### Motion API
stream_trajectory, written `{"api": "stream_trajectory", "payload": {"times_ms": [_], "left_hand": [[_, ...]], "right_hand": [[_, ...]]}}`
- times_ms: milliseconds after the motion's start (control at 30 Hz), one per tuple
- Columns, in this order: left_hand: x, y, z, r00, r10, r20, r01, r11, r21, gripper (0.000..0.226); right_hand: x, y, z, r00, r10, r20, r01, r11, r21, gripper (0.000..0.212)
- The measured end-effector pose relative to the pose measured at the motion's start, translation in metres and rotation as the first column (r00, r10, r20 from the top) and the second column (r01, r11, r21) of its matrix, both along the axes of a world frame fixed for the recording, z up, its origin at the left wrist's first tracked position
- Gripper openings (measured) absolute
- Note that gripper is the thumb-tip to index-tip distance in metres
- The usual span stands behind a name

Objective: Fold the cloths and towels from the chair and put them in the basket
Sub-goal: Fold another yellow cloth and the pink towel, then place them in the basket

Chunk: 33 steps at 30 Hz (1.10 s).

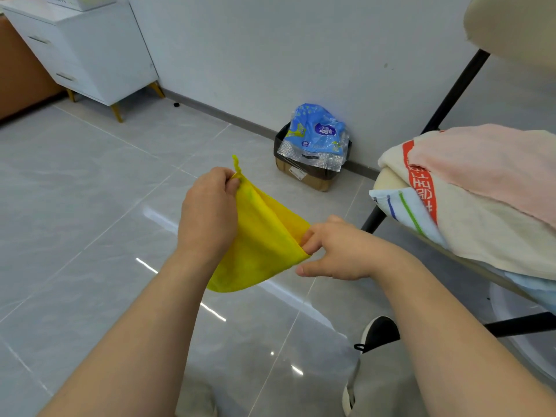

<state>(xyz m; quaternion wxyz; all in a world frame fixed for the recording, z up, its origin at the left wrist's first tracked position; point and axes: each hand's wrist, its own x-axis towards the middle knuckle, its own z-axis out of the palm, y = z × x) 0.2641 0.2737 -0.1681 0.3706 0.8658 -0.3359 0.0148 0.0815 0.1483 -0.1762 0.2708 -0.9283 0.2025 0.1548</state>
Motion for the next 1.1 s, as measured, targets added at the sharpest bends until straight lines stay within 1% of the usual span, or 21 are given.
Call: {"api": "stream_trajectory", "payload": {"times_ms": [100,133,167,233,267,300,367,433,500,633,900,1000,1067,1100], "left_hand": [[0.010,0.002,-0.002,0.999,0.041,-0.026,-0.042,0.999,-0.023,0.022],[0.013,0.003,-0.003,0.998,0.051,-0.037,-0.053,0.998,-0.033,0.023],[0.015,0.004,-0.004,0.997,0.058,-0.051,-0.060,0.997,-0.040,0.023],[0.017,0.004,-0.004,0.994,0.057,-0.091,-0.062,0.997,-0.052,0.023],[0.017,0.003,-0.004,0.991,0.051,-0.120,-0.059,0.996,-0.064,0.021],[0.015,0.003,-0.004,0.988,0.042,-0.151,-0.054,0.995,-0.078,0.019],[0.013,0.002,-0.004,0.983,0.016,-0.184,-0.034,0.995,-0.094,0.015],[0.011,0.001,-0.004,0.983,-0.003,-0.184,-0.013,0.996,-0.085,0.014],[0.010,0.000,-0.005,0.982,-0.021,-0.188,0.006,0.997,-0.080,0.014],[0.008,0.000,-0.004,0.976,-0.059,-0.209,0.040,0.995,-0.095,0.014],[0.002,-0.002,-0.002,0.978,-0.047,-0.203,0.031,0.996,-0.083,0.013],[0.002,-0.002,-0.002,0.977,-0.043,-0.209,0.025,0.996,-0.085,0.014],[0.003,-0.002,-0.003,0.977,-0.036,-0.212,0.020,0.997,-0.077,0.014],[0.003,-0.002,-0.004,0.977,-0.034,-0.213,0.020,0.997,-0.068,0.014]], "right_hand": [[0.002,-0.003,0.004,0.979,-0.128,0.156,0.139,0.988,-0.060,0.054],[0.002,-0.004,0.005,0.956,-0.188,0.226,0.207,0.976,-0.063,0.052],[0.002,-0.006,0.006,0.924,-0.251,0.289,0.277,0.960,-0.052,0.045],[0.001,-0.009,0.007,0.843,-0.364,0.395,0.394,0.919,0.007,0.025],[0.000,-0.011,0.006,0.807,-0.407,0.427,0.437,0.899,0.032,0.018],[0.000,-0.012,0.006,0.782,-0.436,0.445,0.466,0.884,0.048,0.015],[-0.001,-0.013,0.005,0.771,-0.458,0.443,0.497,0.867,0.031,0.023],[-0.001,-0.013,0.005,0.793,-0.454,0.406,0.512,0.858,-0.039,0.028],[0.000,-0.014,0.005,0.800,-0.461,0.385,0.529,0.844,-0.088,0.027],[0.000,-0.013,0.005,0.790,-0.472,0.391,0.553,0.823,-0.126,0.022],[0.000,-0.014,0.006,0.775,-0.480,0.410,0.571,0.811,-0.129,0.023],[0.000,-0.015,0.003,0.749,-0.494,0.442,0.587,0.803,-0.097,0.017],[0.000,-0.016,0.002,0.756,-0.488,0.437,0.576,0.812,-0.091,0.016],[0.000,-0.017,0.002,0.774,-0.478,0.416,0.563,0.820,-0.105,0.017]]}}
